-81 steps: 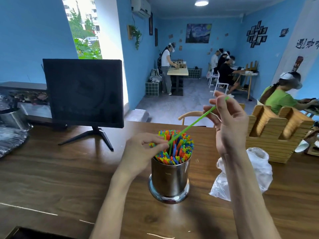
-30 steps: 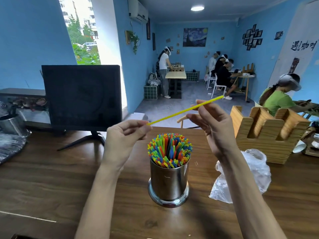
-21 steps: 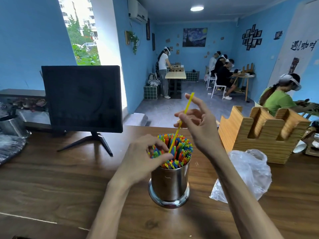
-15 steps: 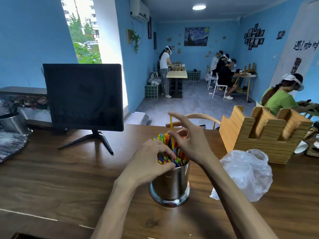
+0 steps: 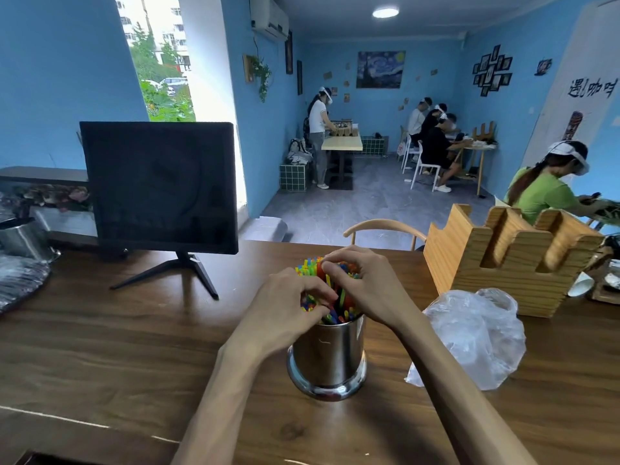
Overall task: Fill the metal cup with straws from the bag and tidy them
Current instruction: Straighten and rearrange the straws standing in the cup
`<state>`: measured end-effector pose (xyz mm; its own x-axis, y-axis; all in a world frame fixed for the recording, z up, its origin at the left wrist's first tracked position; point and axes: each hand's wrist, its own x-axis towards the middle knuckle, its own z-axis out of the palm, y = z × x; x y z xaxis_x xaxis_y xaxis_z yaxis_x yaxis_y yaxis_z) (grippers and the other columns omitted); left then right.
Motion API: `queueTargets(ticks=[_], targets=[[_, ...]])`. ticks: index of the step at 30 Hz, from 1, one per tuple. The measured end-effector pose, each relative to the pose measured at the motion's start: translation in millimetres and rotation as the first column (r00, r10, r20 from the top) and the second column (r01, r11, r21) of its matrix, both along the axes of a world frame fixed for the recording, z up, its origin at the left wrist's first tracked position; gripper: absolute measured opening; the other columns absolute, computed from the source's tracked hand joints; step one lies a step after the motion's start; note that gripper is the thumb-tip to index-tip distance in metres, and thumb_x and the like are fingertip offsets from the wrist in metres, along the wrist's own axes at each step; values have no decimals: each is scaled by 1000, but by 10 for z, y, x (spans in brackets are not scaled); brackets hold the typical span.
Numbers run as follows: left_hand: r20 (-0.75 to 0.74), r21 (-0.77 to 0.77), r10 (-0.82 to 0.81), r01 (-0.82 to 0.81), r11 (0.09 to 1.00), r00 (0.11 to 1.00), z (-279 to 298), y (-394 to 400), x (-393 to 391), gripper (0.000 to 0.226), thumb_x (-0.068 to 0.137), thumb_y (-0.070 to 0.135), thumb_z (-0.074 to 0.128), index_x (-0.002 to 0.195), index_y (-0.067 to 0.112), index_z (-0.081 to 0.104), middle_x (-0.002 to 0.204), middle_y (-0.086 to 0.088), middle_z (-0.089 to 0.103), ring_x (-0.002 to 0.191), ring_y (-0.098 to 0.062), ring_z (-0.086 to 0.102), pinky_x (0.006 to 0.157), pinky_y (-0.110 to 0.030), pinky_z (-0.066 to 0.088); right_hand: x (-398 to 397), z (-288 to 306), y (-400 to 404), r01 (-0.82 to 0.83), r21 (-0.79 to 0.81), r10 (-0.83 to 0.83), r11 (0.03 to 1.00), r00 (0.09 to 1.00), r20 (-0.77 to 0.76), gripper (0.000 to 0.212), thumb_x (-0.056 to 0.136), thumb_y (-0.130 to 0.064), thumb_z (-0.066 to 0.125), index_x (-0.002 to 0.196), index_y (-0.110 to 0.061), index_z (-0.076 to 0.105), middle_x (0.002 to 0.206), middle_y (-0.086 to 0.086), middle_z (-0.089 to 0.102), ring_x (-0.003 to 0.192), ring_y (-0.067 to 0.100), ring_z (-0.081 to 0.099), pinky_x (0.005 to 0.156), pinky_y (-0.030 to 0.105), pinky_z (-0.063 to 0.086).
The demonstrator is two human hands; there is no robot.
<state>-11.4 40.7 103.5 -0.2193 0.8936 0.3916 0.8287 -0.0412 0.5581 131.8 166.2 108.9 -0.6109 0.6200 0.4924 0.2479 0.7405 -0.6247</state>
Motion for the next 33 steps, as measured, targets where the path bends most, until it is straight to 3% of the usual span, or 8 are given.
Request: queueTargets(ticks=[8,12,16,20,22,26,29,33], targets=[[123,162,-29,9,987,992,79,-56,49,36,74,25,90,89,53,73,79,18,75,79,-8,66,72,-14,47,123,57,-114,-14,-57,10,998,997,-70,20,101,-38,60,105,-28,76,110,-14,70,109,4,59,98,31,46],[215,355,-30,-50,934,976,195,-67,54,22,78,20,89,93,34,81,83,17,76,78,-1,70,73,-10,49,171,67,-194,-98,-43,93,994,990,-102,27,102,-41,55,109,-27,77,112,-17,70,116,1,58,101,25,44],[341,567,-67,-148,811,938,369,-71,96,24,83,10,84,94,30,79,88,16,78,80,-3,74,77,-14,54,165,43,-266,-184,-67,179,981,981,-77,18,97,-36,68,110,-27,77,105,-35,66,113,-4,58,97,14,43],[290,727,0,-221,650,957,493,-51,131,16,89,11,79,100,22,78,89,17,77,83,-1,74,77,-14,54,155,75,-279,-192,-101,185,976,980,-73,9,95,-30,71,102,-33,76,93,-17,74,95,3,66,86,24,52],[234,778,60,-224,586,970,482,-22,157,13,90,12,77,103,16,79,95,16,76,85,1,74,79,-17,57,166,111,-275,-183,-87,174,979,980,-99,9,93,-32,72,99,-39,74,90,-22,73,90,4,67,79,21,53],[154,846,175,-222,485,972,360,58,202,11,93,15,74,97,7,81,96,7,77,81,-7,75,76,-19,57,174,96,-261,-136,-61,132,989,989,-73,12,88,-34,78,100,-35,77,86,-24,71,88,3,66,75,19,53],[143,851,208,-227,473,968,293,89,218,10,92,14,74,94,6,80,91,0,79,76,-11,74,74,-19,57,178,75,-257,-133,-62,126,989,986,-105,28,86,-28,81,97,-50,69,85,-21,72,88,2,68,75,16,53],[334,824,87,-336,456,938,365,59,243,10,89,7,77,94,17,78,88,14,76,79,-2,71,74,-15,53,198,108,-259,-150,-73,136,986,974,-179,33,86,-24,81,94,-53,68,89,-20,73,87,3,69,76,15,53]])
